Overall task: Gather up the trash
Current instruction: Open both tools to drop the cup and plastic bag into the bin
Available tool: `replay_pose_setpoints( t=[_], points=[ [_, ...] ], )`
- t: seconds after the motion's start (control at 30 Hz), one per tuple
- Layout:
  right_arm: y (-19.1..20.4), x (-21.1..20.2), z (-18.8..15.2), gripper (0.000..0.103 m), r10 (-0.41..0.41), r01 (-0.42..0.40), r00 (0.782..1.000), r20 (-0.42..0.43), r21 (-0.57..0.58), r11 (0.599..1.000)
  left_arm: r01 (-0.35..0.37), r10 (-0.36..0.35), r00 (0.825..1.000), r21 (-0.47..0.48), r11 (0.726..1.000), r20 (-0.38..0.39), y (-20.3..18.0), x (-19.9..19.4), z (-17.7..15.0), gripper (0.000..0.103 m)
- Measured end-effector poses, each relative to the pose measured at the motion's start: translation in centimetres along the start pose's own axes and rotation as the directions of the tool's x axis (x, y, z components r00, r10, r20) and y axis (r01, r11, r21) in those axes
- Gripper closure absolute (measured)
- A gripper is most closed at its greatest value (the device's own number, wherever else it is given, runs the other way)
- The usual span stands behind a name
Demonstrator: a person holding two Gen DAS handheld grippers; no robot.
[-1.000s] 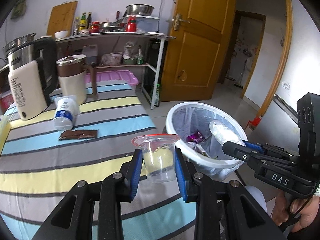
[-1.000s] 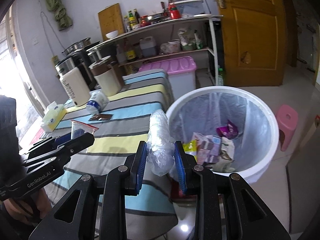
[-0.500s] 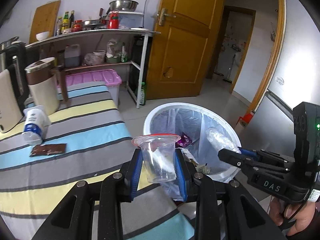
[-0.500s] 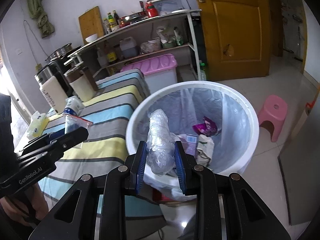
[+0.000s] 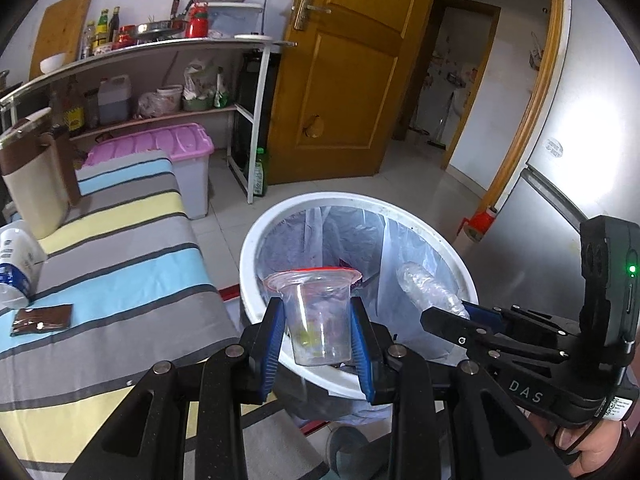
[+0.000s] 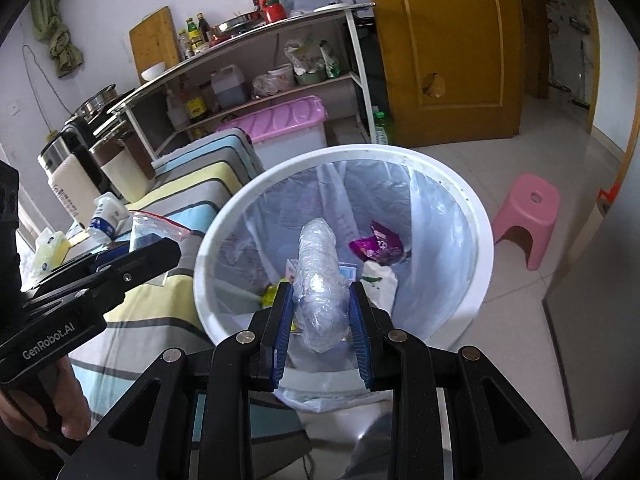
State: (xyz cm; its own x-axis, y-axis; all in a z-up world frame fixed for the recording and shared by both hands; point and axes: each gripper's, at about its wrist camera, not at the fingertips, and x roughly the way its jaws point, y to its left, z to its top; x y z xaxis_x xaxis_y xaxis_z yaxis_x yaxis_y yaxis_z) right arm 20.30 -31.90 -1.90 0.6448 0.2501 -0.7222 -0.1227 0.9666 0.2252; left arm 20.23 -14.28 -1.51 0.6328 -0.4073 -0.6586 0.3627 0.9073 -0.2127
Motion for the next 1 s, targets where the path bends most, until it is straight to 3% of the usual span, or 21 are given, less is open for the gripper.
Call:
replay_pose_setpoints(
  t=[0.3, 0.43, 1.0],
  points=[
    [-0.6, 0.5, 0.0, 0.073, -0.010, 0.010, 1.000, -0.007, 0.007, 1.000, 0.011, -0.011, 0.999, -0.003, 1.000, -0.037, -0.1, 1.9, 0.2, 0.070],
    [-0.9, 0.4, 0.0, 0.072, -0.015, 0.015, 1.000, -0.003, 0.012, 1.000, 0.020, -0.021, 0.999, -0.010, 1.000, -0.045, -0.1, 2.2, 0.1, 0.064],
    [0.2, -1.4, 0.1, 0.068, -0.022, 0.024, 0.999, 0.049, -0.031, 0.999, 0.031, -0.031, 1.000, -0.019, 0.999, -0.001, 0.1, -0.2, -0.1, 0.061]
  ],
)
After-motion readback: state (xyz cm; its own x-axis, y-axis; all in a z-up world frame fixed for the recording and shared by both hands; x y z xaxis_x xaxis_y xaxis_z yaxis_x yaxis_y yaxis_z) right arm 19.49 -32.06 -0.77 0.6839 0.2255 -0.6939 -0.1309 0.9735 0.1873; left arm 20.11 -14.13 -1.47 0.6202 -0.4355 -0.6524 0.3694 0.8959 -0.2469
